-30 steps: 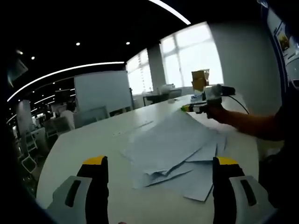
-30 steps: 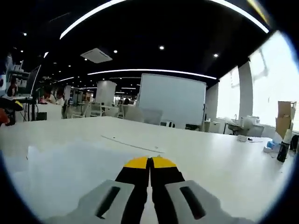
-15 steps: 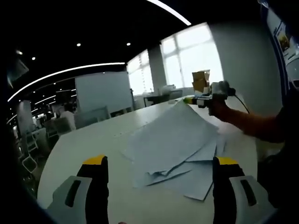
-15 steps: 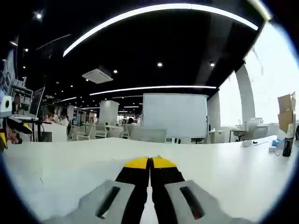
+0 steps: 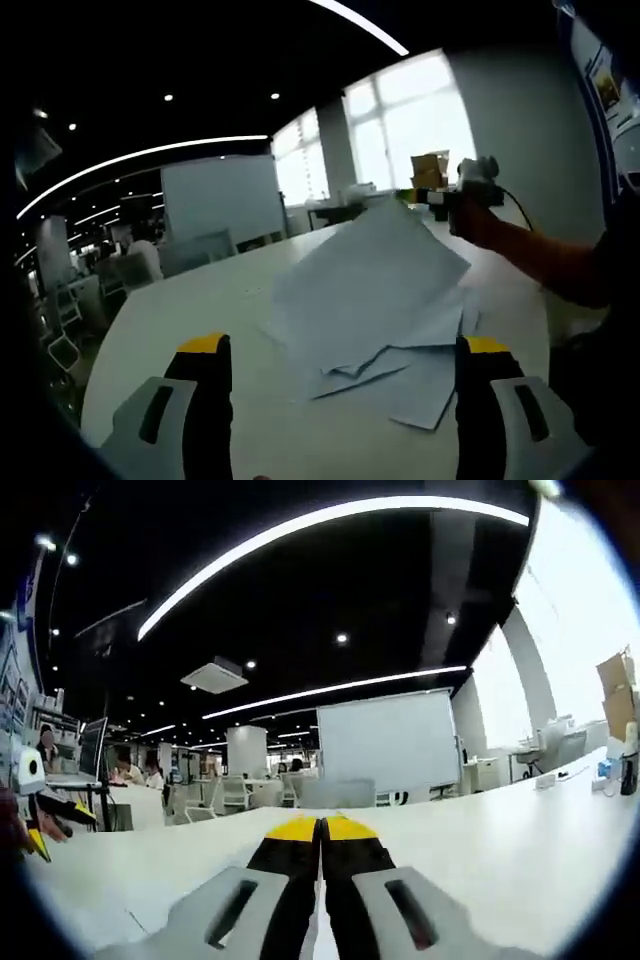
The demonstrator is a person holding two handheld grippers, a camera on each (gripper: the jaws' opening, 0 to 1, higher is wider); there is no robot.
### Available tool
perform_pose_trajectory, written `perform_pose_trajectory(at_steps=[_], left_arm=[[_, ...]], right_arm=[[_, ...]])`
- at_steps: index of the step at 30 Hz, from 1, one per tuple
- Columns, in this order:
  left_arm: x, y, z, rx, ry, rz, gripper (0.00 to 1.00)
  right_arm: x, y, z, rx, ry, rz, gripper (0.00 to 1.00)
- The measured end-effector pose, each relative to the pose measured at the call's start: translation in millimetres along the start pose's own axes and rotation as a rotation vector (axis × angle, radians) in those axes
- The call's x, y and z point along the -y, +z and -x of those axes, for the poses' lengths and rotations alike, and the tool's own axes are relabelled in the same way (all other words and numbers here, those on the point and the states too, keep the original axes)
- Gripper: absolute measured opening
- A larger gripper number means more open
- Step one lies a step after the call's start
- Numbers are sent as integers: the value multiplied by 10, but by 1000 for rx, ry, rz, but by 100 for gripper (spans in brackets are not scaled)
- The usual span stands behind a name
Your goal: Organize the stack of printing papers by aligning and flattening the scattered papers on the table
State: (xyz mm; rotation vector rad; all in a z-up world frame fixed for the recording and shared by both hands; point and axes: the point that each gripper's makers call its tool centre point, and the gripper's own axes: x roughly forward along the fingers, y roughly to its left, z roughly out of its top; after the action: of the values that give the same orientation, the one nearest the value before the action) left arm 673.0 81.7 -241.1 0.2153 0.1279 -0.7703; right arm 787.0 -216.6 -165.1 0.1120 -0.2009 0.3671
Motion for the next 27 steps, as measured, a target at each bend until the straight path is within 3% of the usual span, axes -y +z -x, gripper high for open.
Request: perform_pose_trajectory(at_steps=[7, 27], left_arm=[[-9, 8, 21, 4, 5, 0, 95], [-21, 22, 47, 8, 7, -6, 95]], right_arm=[[-186, 308, 31, 54, 33, 21, 0], [-587, 949, 108, 166, 96, 122, 0]])
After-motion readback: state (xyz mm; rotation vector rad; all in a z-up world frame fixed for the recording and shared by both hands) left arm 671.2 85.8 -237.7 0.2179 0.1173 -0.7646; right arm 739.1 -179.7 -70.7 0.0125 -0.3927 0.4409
